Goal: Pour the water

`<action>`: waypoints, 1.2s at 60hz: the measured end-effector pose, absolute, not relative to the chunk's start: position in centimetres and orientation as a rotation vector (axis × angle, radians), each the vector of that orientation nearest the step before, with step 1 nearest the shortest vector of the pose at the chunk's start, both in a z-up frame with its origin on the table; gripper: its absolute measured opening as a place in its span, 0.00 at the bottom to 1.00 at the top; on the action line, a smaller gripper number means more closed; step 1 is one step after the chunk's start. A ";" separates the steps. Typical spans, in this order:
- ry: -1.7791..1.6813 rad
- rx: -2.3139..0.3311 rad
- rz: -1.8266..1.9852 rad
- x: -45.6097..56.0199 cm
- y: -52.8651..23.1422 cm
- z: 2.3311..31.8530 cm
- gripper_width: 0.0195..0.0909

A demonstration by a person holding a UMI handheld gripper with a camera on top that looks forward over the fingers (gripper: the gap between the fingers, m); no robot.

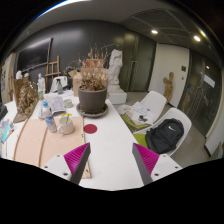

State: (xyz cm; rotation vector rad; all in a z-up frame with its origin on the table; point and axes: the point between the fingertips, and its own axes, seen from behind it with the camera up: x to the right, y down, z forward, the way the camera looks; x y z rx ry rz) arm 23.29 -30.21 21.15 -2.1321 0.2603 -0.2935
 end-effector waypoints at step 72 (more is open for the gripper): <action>-0.002 -1.931 -0.140 -6.1 5.2 6.0 0.66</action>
